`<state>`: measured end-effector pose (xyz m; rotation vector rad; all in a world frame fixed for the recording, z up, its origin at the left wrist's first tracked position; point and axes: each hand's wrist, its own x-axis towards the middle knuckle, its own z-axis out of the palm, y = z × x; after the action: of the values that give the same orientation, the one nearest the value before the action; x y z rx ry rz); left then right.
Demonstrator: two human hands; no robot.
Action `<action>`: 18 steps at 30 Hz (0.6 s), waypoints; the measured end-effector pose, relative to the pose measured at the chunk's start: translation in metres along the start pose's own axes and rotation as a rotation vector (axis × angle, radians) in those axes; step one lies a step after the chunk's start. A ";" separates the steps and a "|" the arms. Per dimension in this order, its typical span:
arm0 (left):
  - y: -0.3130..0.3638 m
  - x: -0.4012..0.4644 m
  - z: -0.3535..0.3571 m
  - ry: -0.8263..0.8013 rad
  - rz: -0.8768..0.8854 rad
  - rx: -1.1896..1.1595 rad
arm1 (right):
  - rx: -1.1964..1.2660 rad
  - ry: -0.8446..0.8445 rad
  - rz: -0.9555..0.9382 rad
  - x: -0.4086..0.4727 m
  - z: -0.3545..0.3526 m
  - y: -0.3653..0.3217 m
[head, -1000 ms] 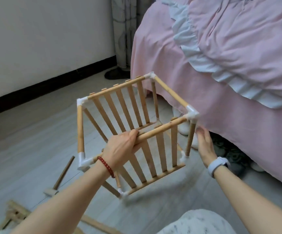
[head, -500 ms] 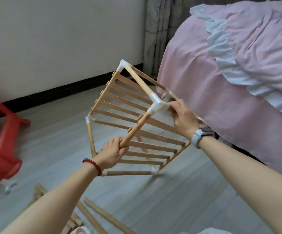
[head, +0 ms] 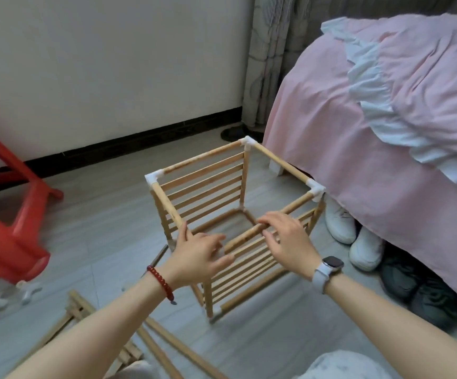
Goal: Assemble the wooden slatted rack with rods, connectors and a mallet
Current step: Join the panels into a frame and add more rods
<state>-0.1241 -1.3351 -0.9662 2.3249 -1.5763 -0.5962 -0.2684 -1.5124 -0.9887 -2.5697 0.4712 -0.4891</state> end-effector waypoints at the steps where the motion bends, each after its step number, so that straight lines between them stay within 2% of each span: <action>1: 0.001 0.002 0.005 -0.017 0.017 0.079 | -0.009 0.053 0.092 0.000 -0.010 0.013; 5: -0.005 0.009 -0.001 -0.051 0.006 0.090 | 0.054 0.258 0.496 0.014 -0.049 0.059; 8: -0.016 0.012 -0.018 -0.094 -0.142 0.201 | 0.228 0.202 0.759 0.015 -0.055 0.084; 10: -0.019 0.015 -0.030 -0.135 -0.263 0.334 | 0.353 0.088 0.783 0.011 -0.045 0.096; 12: -0.014 0.022 -0.039 -0.157 -0.297 0.421 | 0.468 0.011 0.740 0.009 -0.036 0.096; 14: 0.003 0.038 -0.037 -0.137 -0.241 0.333 | 0.508 -0.008 0.680 0.007 -0.025 0.093; 18: 0.062 0.088 -0.011 -0.020 -0.063 0.014 | 0.536 0.042 0.622 0.003 -0.003 0.090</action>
<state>-0.1409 -1.4401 -0.9461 2.3943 -1.5253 -0.6271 -0.2881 -1.5891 -1.0317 -1.7839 0.9613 -0.3736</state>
